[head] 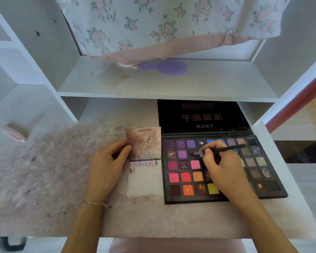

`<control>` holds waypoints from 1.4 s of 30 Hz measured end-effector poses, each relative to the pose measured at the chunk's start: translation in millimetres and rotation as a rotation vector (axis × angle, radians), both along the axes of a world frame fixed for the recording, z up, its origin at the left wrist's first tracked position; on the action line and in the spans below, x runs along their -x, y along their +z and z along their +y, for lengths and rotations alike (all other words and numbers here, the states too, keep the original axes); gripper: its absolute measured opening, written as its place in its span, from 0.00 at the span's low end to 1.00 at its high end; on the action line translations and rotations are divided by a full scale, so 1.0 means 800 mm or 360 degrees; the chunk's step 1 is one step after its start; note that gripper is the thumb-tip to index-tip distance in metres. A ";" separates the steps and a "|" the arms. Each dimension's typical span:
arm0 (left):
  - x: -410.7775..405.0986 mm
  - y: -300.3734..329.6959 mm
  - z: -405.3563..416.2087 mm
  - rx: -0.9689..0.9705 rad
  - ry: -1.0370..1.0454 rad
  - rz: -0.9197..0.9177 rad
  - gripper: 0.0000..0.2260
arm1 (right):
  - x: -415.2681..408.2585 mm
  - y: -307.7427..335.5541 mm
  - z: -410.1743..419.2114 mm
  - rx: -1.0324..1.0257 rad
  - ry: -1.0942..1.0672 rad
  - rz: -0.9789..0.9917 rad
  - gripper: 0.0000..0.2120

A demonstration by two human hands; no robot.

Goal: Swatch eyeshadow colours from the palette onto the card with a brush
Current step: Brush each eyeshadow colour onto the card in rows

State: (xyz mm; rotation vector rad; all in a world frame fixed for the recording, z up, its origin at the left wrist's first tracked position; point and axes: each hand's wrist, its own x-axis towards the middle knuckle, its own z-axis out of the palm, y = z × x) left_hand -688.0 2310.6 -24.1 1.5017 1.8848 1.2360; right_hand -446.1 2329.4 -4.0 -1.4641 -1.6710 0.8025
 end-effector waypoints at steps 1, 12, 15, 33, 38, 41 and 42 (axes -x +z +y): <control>0.000 0.000 0.000 -0.0004 0.0004 0.0004 0.08 | 0.000 0.000 0.000 -0.0028 -0.0016 0.0010 0.14; 0.000 0.000 0.000 -0.0003 -0.0005 -0.0021 0.07 | 0.001 -0.003 0.000 -0.0010 -0.0021 0.0039 0.14; 0.001 0.000 0.001 -0.0003 -0.0008 0.0014 0.07 | 0.001 -0.002 0.002 0.0010 -0.0012 0.0029 0.13; 0.000 -0.001 0.000 0.0015 -0.0007 0.0007 0.08 | 0.031 0.009 -0.011 0.0032 0.0123 0.0382 0.13; 0.000 0.000 0.000 -0.0004 -0.0025 -0.0036 0.08 | 0.070 0.001 -0.023 0.0187 0.0311 0.0377 0.09; 0.000 -0.001 0.000 -0.0020 -0.0031 -0.0071 0.08 | 0.087 -0.002 -0.025 0.0185 0.0401 0.0317 0.08; 0.000 0.000 0.000 -0.0024 -0.0035 -0.0072 0.08 | 0.090 -0.003 -0.024 0.0166 0.0411 0.0296 0.07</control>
